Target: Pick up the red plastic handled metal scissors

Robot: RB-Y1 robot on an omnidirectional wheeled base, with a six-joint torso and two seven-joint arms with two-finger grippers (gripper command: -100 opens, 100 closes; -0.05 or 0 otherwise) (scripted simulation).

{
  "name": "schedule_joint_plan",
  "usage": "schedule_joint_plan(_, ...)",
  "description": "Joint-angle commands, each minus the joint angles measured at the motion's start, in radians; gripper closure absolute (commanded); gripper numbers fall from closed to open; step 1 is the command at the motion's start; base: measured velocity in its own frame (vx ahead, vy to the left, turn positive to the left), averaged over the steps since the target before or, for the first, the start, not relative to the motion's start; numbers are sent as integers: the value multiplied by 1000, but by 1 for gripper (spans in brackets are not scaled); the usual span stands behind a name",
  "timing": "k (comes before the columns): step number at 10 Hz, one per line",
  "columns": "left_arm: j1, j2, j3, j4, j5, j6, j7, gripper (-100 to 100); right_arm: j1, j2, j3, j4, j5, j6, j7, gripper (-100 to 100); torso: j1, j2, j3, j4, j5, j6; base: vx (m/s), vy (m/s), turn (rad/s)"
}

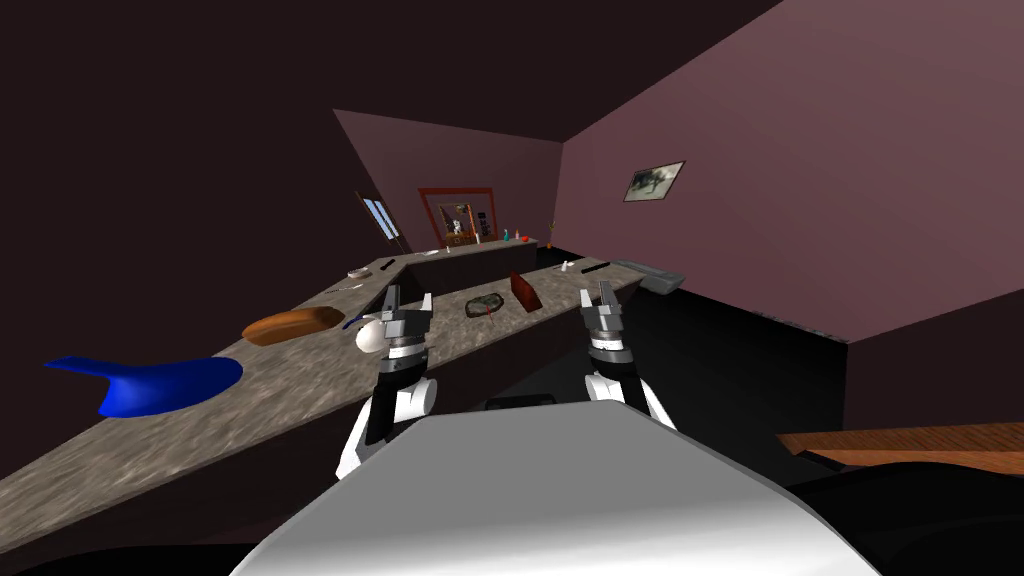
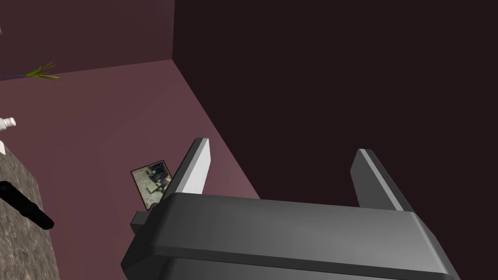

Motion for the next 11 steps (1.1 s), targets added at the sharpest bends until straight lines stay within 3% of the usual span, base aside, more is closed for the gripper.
schedule_joint_plan(1, -23, 19, 33, 11, 0, 50, 33, -100, 0, 0, 0, 0, 0, 0, 0, 0, 0, 0, 0, 0, 0, 0, 17, -70, -104)
schedule_joint_plan(2, -44, 34, 65, 23, 1, 76, 65, -100, 0, 0, 0, 0, 0, 0, 0, 0, 0, 0, 0, 0, 0, 0, 24, -100, -145)
schedule_joint_plan(3, -44, 34, 65, 23, 1, 90, 65, -100, 0, 0, 0, 0, 0, 0, 0, 0, -1, -1, 0, 0, 0, 0, 18, -71, -54)
schedule_joint_plan(4, -67, 46, 100, 37, 3, 125, 98, -100, 0, 0, 0, 0, 0, 0, 0, 0, 0, 0, 0, 0, 0, 0, 8, -74, -113)
schedule_joint_plan(5, -67, 46, 100, 37, 3, 132, 98, -100, 0, 0, 0, 0, 0, 0, 0, 0, 0, 0, 0, 0, 0, 0, 13, -61, -64)
schedule_joint_plan(6, -90, 57, 137, 51, 5, 167, 133, -100, 0, 0, 0, 0, 0, 0, 0, 0, 1, 0, 0, 0, 0, 0, 26, -61, -136)
schedule_joint_plan(7, -90, 57, 137, 51, 5, 178, 133, -100, 0, 0, 0, 0, 0, 0, 0, 0, 1, 0, 0, 0, 0, 0, 20, -51, -55)
schedule_joint_plan(8, -115, 67, 176, 65, 7, 215, 170, -100, 0, 0, 0, 0, 0, 0, 0, 0, 1, 0, 0, 0, 0, 0, 13, -87, -108)
schedule_joint_plan(9, -115, 67, 176, 65, 7, 226, 170, -100, 0, 0, 0, 0, 0, 0, 0, 0, 0, 0, 0, 0, 0, 0, 18, -71, -47)
schedule_joint_plan(10, -140, 75, 216, 80, 10, 262, 207, -100, 0, 0, 0, 0, 0, 0, 0, 0, 0, 0, 0, 0, 0, 0, 39, -77, -129)
schedule_joint_plan(11, -140, 75, 216, 80, 10, 275, 207, -100, 0, 0, 0, 0, 0, 0, 0, 0, 0, -1, 0, 0, 0, 0, 26, -59, -75)
